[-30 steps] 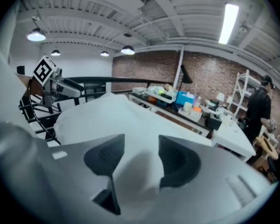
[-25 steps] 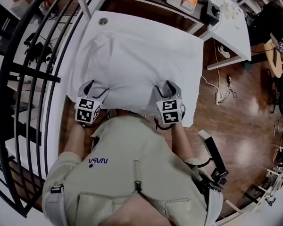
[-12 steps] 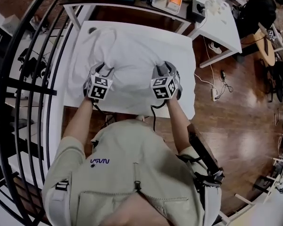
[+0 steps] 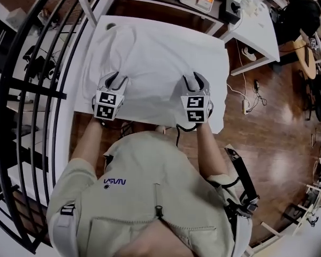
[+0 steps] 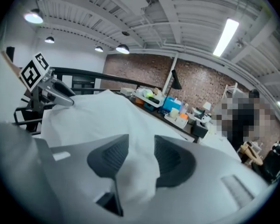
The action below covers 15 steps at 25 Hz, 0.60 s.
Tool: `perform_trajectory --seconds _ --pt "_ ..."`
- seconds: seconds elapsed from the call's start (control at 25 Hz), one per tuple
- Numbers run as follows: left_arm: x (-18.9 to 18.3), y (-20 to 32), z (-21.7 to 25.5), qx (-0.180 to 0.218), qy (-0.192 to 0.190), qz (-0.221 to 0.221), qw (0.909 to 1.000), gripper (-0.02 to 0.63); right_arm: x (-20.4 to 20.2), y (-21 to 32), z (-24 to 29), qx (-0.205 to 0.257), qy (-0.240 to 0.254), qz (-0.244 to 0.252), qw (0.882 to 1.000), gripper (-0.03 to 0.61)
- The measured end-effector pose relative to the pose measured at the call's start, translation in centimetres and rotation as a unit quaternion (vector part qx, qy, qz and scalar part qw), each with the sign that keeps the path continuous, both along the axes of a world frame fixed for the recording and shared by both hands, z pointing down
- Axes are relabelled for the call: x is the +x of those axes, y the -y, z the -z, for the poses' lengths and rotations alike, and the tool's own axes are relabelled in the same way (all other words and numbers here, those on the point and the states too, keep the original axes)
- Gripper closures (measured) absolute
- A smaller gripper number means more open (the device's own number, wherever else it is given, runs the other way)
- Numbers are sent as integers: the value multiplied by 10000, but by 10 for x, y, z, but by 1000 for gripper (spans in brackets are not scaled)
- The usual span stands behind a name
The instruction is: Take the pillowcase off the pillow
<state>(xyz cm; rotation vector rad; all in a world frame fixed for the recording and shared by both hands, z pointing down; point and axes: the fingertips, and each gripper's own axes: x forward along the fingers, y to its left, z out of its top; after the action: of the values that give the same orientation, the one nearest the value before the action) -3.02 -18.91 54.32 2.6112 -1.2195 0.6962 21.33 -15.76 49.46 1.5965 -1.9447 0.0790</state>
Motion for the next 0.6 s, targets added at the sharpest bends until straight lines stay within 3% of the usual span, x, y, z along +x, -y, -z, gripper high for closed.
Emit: perform_trajectory --seconds 0.12,0.32,0.44,0.52,0.6 --pt "-43 2 9 67 -239 544 9982 445 -36 -11 21 176 392 333 9985 407" --pt "-111 8 -23 -558 -311 1203 9907 443 -148 -22 19 -81 730 1530 9855 407" --pt "-123 2 -50 -980 -375 1150 9878 442 -200 -31 9 -355 745 2031 9757 407" --pt "-117 -5 -63 -1162 -468 880 9882 440 -227 -34 2 -482 716 2205 9716 407" --pt "-103 -17 -65 -1147 -525 478 9909 496 -249 -32 -3 -563 667 2275 9699 407"
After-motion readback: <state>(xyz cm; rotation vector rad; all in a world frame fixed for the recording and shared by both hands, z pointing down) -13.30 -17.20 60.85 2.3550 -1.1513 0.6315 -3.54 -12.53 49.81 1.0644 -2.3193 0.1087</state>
